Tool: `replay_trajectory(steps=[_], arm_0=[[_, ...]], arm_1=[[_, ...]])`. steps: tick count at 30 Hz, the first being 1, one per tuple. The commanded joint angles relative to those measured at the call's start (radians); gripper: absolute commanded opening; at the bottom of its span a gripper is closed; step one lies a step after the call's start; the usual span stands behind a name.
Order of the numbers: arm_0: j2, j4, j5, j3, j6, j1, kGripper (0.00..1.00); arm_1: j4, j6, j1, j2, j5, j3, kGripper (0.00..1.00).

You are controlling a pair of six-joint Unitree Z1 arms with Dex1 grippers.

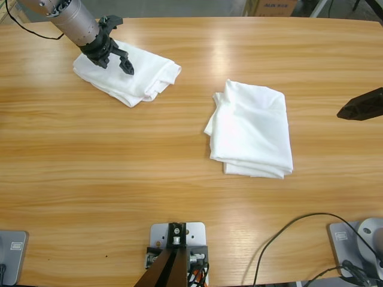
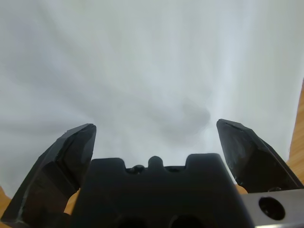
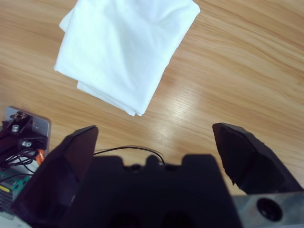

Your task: Fold clothes

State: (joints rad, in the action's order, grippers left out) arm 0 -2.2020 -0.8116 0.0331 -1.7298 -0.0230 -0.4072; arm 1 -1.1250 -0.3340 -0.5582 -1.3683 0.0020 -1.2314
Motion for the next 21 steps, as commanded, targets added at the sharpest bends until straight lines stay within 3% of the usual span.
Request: replay_trajectory(steps=[1, 7, 15, 21], arm_0=[[-0.01, 0.031, 0.01, 0.065, -0.062, -0.001, 1.0], [-0.05, 0.029, 0.059, 0.014, -0.103, 0.01, 1.0], [-0.053, 0.026, 0.111, 0.161, -0.153, 0.024, 1.0], [0.005, 0.009, 0.126, 0.285, -0.221, -0.016, 1.0]], arm_1=[[0.005, 0.003, 0.011, -0.03, 0.016, 0.004, 1.0], [-0.002, 0.003, 0.011, -0.006, 0.016, 0.028, 1.0], [-0.001, -0.003, 0.011, -0.007, 0.028, 0.023, 1.0], [-0.004, -0.003, 0.011, 0.014, 0.027, 0.023, 1.0]])
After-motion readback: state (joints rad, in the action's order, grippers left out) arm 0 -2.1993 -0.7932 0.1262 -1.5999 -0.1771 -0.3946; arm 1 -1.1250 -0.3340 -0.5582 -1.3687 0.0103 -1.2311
